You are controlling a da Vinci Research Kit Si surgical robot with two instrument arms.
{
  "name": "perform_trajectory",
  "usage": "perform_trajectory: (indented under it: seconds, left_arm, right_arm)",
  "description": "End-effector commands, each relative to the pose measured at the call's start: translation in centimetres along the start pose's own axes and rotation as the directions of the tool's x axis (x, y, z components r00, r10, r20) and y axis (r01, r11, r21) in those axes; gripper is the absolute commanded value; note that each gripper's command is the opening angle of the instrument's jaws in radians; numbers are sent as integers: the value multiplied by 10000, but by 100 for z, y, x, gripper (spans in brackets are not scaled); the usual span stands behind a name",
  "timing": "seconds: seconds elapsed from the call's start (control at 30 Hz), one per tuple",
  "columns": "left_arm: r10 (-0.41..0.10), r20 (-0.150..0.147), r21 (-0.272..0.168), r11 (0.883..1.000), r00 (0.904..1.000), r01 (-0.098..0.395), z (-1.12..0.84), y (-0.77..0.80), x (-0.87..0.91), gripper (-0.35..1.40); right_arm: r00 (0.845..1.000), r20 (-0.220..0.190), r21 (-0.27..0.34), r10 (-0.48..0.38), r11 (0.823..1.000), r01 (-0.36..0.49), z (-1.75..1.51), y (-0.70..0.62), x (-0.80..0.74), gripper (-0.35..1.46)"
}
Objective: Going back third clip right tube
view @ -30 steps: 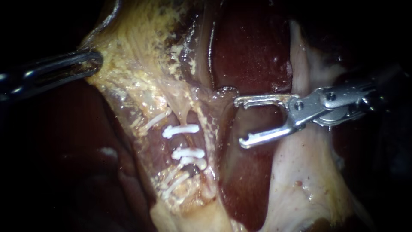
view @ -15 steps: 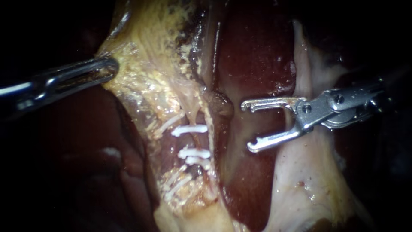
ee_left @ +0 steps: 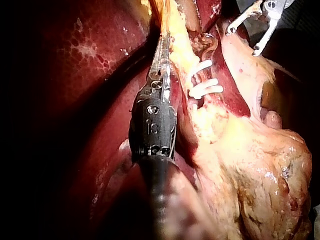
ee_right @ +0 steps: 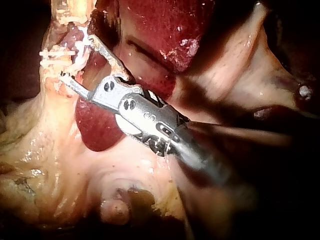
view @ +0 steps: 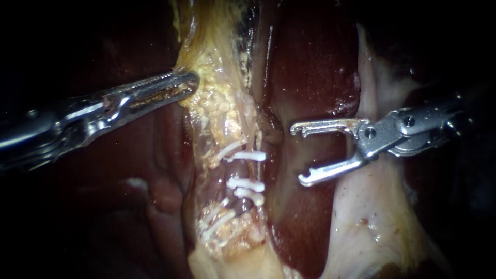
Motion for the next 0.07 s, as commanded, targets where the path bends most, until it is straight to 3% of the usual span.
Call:
perform_trajectory:
  seconds: [0.03,0.07]
  left_arm:
    - [-9,1,21,10000,10000,9,-1,0,-1,-35]
    - [-10,0,22,10000,10000,10,-1,0,-1,-35]
  right_arm:
    - [10000,-2,-3,-57,10000,57,0,0,0,60]
    - [10000,-2,-3,-57,10000,57,0,0,0,60]
